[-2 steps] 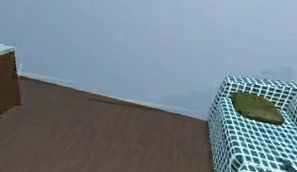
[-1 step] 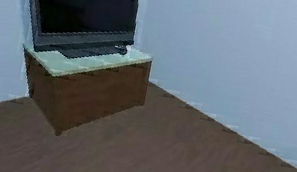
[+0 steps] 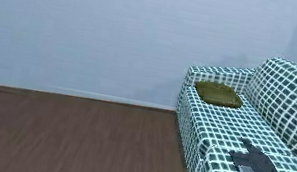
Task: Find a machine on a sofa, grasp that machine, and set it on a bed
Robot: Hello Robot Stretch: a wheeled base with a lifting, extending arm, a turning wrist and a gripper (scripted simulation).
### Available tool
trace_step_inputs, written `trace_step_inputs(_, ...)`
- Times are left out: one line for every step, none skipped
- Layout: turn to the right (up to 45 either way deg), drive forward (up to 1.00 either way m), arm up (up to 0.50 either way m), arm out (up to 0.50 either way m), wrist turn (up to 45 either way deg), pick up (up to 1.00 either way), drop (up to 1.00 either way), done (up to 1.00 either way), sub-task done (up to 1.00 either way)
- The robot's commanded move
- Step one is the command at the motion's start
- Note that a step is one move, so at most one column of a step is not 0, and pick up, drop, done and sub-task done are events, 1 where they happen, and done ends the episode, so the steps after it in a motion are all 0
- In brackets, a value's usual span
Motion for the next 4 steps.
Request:
trace_step_inputs(9.0,0.0,0.0,0.0,0.0,0.0,0.0,0.0,0.0)
trace_step_inputs(0.0,0.6,0.0,0.0,0.0,0.0,0.0,0.0,0.0)
trace_step_inputs(-36.0,0.0,0.0,0.0,0.0,0.0,0.0,0.0,0.0)
trace_step_inputs(0.0,0.0,0.5,0.0,0.0,0.0,0.0,0.0,0.0)
